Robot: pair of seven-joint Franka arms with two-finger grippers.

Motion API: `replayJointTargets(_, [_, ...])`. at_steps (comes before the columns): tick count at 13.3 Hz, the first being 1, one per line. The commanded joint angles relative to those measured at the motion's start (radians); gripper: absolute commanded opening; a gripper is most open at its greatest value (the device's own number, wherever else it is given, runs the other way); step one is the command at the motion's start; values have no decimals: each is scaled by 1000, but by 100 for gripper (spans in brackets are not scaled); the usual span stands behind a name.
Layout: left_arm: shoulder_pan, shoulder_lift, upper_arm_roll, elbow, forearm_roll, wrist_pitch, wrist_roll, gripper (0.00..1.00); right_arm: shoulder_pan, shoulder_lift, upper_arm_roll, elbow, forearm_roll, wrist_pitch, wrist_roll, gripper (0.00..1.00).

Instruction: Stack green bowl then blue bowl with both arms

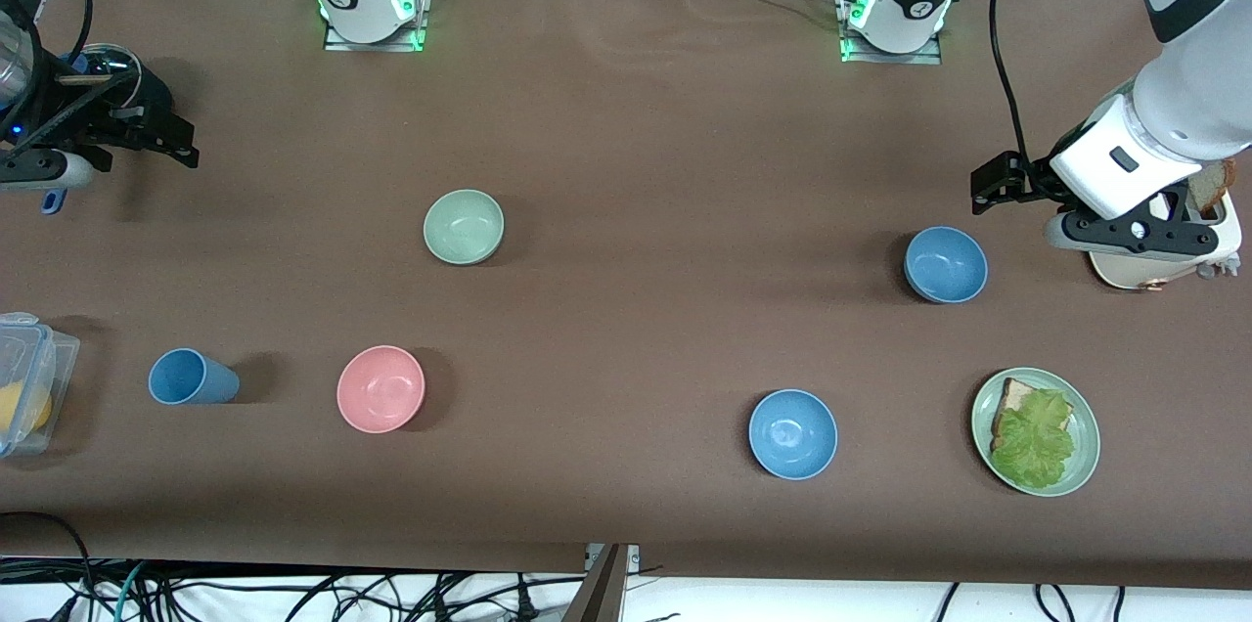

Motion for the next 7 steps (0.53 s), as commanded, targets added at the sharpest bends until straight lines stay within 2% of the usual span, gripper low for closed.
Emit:
replayJointTargets(1, [-5,15,10,33,-21,-15,-9,100,1,-3,3,8,-2,-6,-6,99])
replayJointTargets(7, [-5,16,10,33,-21,-15,-9,100,10,-2,4,8,-5,-10,-4,99])
